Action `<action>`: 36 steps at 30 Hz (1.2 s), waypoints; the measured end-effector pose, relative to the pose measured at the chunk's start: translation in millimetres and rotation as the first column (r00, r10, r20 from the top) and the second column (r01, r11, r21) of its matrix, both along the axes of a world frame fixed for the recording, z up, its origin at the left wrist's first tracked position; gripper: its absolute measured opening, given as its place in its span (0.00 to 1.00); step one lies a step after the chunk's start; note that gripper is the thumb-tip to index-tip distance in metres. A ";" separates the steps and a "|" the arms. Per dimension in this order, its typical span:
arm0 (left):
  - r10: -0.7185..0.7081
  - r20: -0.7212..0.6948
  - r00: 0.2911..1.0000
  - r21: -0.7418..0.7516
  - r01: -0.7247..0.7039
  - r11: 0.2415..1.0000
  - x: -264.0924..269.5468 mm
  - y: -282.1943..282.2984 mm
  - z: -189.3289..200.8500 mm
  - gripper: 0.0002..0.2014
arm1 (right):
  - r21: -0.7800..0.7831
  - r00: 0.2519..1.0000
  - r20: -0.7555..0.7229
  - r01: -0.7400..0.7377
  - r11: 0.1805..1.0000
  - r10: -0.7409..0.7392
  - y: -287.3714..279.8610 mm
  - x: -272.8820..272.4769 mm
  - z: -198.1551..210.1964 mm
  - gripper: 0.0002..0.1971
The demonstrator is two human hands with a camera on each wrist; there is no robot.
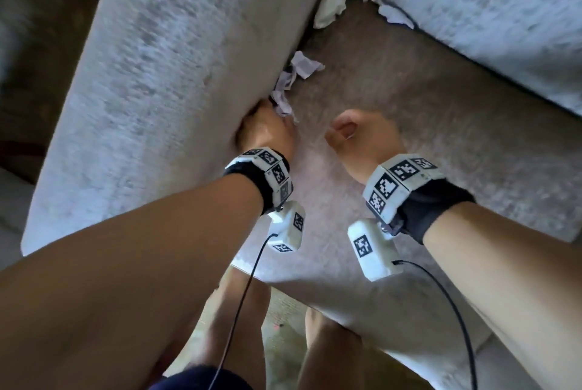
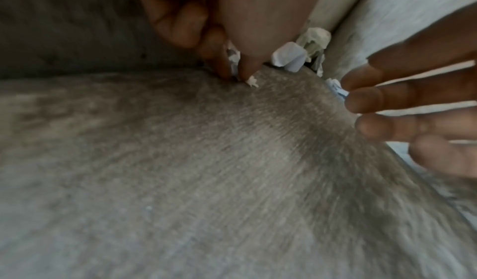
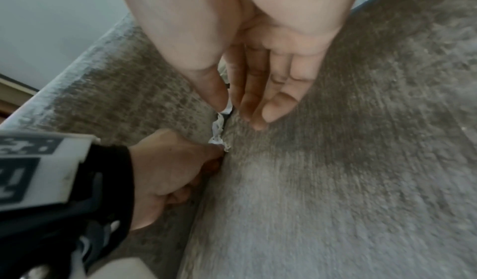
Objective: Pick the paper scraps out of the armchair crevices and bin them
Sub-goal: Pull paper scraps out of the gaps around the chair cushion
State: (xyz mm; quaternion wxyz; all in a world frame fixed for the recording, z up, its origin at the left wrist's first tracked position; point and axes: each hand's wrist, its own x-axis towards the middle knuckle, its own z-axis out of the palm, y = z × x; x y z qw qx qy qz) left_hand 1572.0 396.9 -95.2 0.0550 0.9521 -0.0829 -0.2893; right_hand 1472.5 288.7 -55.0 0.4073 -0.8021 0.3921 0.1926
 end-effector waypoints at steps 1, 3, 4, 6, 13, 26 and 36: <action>0.021 -0.012 1.000 -0.002 -0.021 1.000 0.8 -1.1 -2.2 0.17 | 0.000 1.000 0.000 0.003 1.000 -0.003 -1.5 2.9 -0.8 0.08; 0.060 -0.036 0.998 -0.006 -0.060 0.998 2.4 -1.8 -4.5 0.17 | 0.010 1.000 0.002 0.006 1.000 -0.006 -4.5 10.3 -2.3 0.07; 0.068 -0.045 0.997 -0.009 -0.068 0.998 2.7 -1.2 -4.1 0.17 | 0.013 1.000 0.000 0.000 1.000 0.000 -5.6 14.0 -3.3 0.08; 0.079 -0.069 0.994 -0.031 -0.081 0.996 1.0 2.5 -0.8 0.17 | 0.001 1.000 0.011 -0.021 1.000 0.021 -7.9 21.7 -5.8 0.10; 0.129 -0.087 0.988 -0.244 -0.147 0.959 -22.5 29.3 11.9 0.21 | -0.036 1.000 0.000 -0.012 0.999 0.012 -3.7 43.9 -14.6 0.09; 0.206 -0.157 0.966 -0.277 -0.243 0.929 -27.2 64.2 13.6 0.26 | -0.230 0.998 -0.011 -0.064 0.971 0.064 42.1 92.4 -52.9 0.15; 0.258 -0.223 0.940 -0.450 -0.334 0.828 -34.3 62.1 6.2 0.19 | -0.166 0.999 0.050 0.011 0.986 -0.003 33.5 75.5 -36.9 0.09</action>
